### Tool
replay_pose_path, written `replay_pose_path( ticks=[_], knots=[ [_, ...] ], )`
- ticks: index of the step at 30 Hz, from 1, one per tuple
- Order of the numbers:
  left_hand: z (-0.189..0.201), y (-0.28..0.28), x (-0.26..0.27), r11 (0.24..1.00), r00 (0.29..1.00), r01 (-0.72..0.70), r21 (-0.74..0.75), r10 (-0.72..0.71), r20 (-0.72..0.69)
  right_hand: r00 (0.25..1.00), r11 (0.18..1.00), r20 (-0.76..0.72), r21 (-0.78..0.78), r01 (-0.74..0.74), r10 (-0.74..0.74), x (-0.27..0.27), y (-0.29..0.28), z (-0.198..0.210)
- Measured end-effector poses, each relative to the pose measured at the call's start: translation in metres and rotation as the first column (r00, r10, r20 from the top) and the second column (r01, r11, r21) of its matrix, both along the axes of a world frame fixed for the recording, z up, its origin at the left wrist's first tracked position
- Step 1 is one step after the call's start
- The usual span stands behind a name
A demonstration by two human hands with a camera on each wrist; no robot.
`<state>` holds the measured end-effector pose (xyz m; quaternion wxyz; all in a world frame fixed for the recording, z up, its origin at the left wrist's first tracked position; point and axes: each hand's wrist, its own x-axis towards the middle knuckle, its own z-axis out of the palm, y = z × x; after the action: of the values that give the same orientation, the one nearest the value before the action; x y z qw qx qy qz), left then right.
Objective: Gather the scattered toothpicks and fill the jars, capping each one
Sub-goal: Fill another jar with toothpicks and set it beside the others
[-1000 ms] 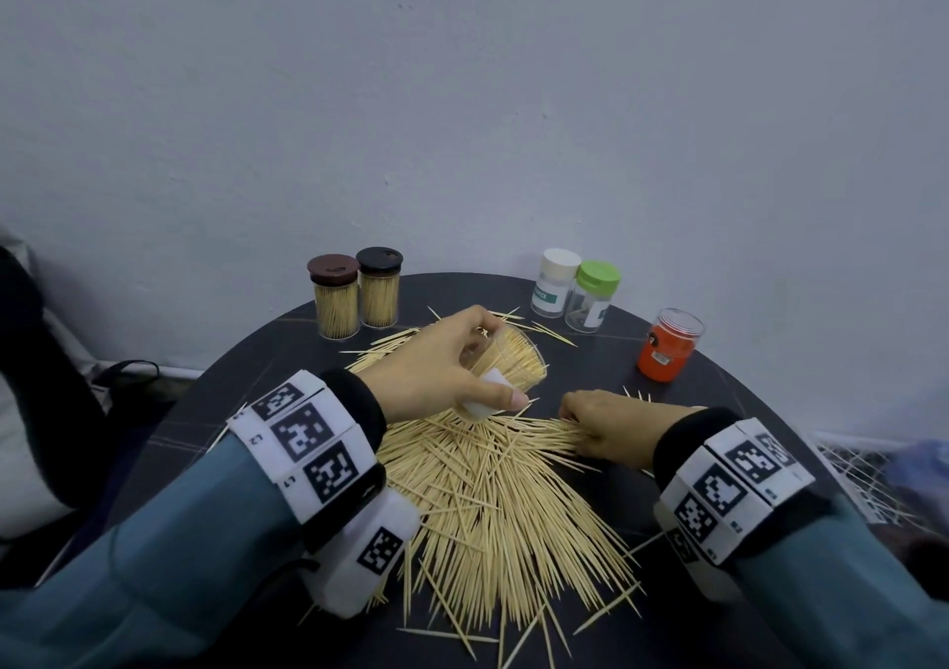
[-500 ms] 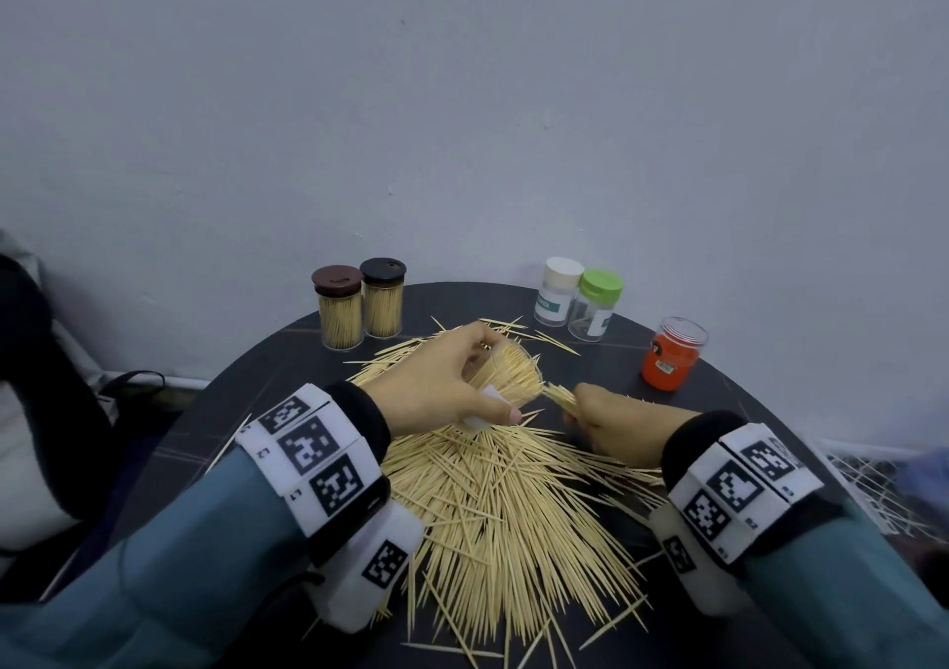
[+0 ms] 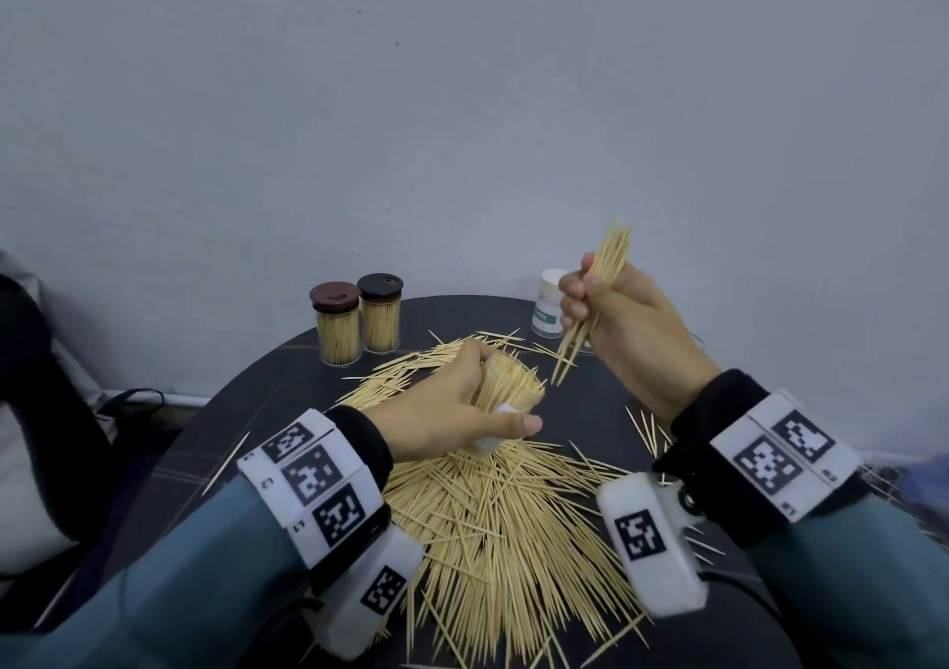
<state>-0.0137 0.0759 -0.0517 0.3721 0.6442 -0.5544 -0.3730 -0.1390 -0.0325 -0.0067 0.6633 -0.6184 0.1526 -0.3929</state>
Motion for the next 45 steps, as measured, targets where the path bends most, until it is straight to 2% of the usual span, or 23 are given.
replay_pose_path(
  ticks=[5, 8, 11, 16, 20, 24, 26, 29, 32, 37, 42, 45],
  knots=[
    [-0.002, -0.001, 0.0, 1.0, 0.998, 0.011, 0.025, -0.013, 0.069, 0.989, 0.992, 0.117, 0.071, -0.105, 0.096, 0.006, 0.013, 0.001],
    [-0.001, -0.001, -0.001, 1.0, 0.999, 0.009, 0.027, -0.01, 0.033, 0.989, 0.988, 0.045, 0.054, -0.145, 0.143, 0.01, 0.021, -0.015],
    [0.001, -0.002, -0.001, 0.998, 0.999, 0.019, -0.052, -0.021, -0.048, 0.989, 0.991, -0.064, -0.016, -0.131, 0.13, 0.011, 0.028, -0.029],
    [0.004, -0.002, 0.001, 0.996, 0.992, -0.021, -0.083, 0.011, -0.125, 0.97, 0.981, -0.211, -0.128, -0.148, 0.119, 0.012, 0.034, -0.039],
    [0.003, -0.001, 0.002, 0.998, 0.994, -0.053, -0.041, 0.049, -0.095, 0.974, 0.982, -0.2, -0.136, -0.131, 0.102, 0.011, 0.031, -0.035],
    [0.002, -0.003, 0.002, 0.999, 0.997, -0.026, -0.037, 0.023, -0.067, 0.986, 0.979, -0.159, -0.189, -0.071, 0.041, 0.007, 0.027, -0.029],
    [0.003, -0.002, 0.002, 0.999, 0.998, -0.015, -0.035, 0.013, -0.054, 0.983, 0.974, -0.185, -0.222, -0.039, -0.002, 0.006, 0.028, -0.03],
    [0.004, -0.001, -0.001, 1.0, 0.998, 0.012, -0.018, -0.013, -0.054, 0.921, 0.929, -0.388, -0.355, -0.108, -0.042, 0.009, 0.031, -0.04],
    [0.003, 0.0, -0.001, 1.0, 0.999, 0.026, -0.001, -0.026, -0.047, 0.847, 0.911, -0.532, -0.358, -0.203, -0.02, 0.01, 0.032, -0.046],
    [0.002, -0.003, 0.002, 0.999, 0.999, -0.037, -0.023, 0.037, -0.005, 0.871, 0.937, -0.49, -0.32, -0.141, -0.036, 0.003, 0.024, -0.034],
    [0.003, -0.002, 0.002, 0.998, 0.998, -0.057, -0.014, 0.057, -0.027, 0.744, 0.877, -0.668, -0.373, -0.304, -0.026, 0.005, 0.025, -0.044],
    [0.003, -0.001, 0.003, 0.998, 0.998, -0.058, -0.025, 0.058, 0.013, 0.752, 0.878, -0.658, -0.385, -0.285, -0.045, 0.003, 0.022, -0.041]
  ],
)
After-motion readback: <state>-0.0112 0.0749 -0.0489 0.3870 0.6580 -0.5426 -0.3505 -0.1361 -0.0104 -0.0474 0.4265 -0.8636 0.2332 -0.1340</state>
